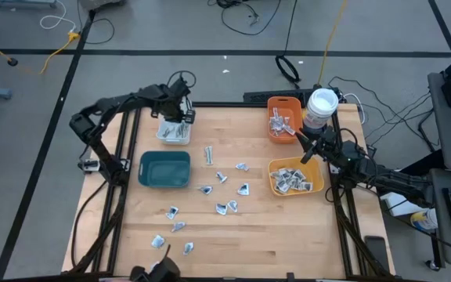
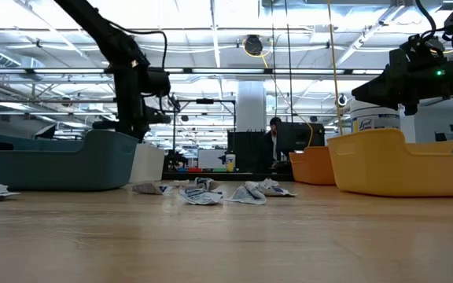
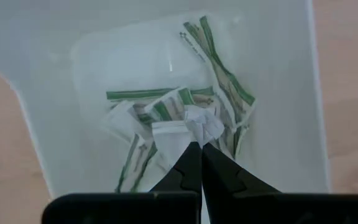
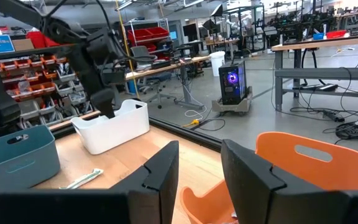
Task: Pick & Place First Aid Supplies
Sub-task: Put the bandage into the white bin
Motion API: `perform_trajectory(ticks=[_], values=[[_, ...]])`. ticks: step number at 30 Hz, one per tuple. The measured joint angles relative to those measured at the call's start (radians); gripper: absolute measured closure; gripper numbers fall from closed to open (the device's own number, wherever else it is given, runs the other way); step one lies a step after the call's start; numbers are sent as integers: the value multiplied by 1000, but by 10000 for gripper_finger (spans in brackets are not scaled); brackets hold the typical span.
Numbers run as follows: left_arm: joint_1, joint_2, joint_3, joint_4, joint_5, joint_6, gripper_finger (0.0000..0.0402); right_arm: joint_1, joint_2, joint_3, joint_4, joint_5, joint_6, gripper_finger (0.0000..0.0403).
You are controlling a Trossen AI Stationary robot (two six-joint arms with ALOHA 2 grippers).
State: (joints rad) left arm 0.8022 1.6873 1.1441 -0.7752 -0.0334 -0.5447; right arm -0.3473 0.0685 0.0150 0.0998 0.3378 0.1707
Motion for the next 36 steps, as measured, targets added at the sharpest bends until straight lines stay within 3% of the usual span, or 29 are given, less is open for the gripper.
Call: perform_trajectory(ticks=[9,18,24,36], values=[[-6,0,-21,36,32,-18,380,0,0,0,0,0,0,287],[-6,0,-14,23,61,-37,240,0,0,0,0,0,0,286],[0,0,74,-70,59,-91,161,0,0,0,0,0,0,287],[-92,-1,275,-312,57,-306,144,0,0,0,0,0,0,287]])
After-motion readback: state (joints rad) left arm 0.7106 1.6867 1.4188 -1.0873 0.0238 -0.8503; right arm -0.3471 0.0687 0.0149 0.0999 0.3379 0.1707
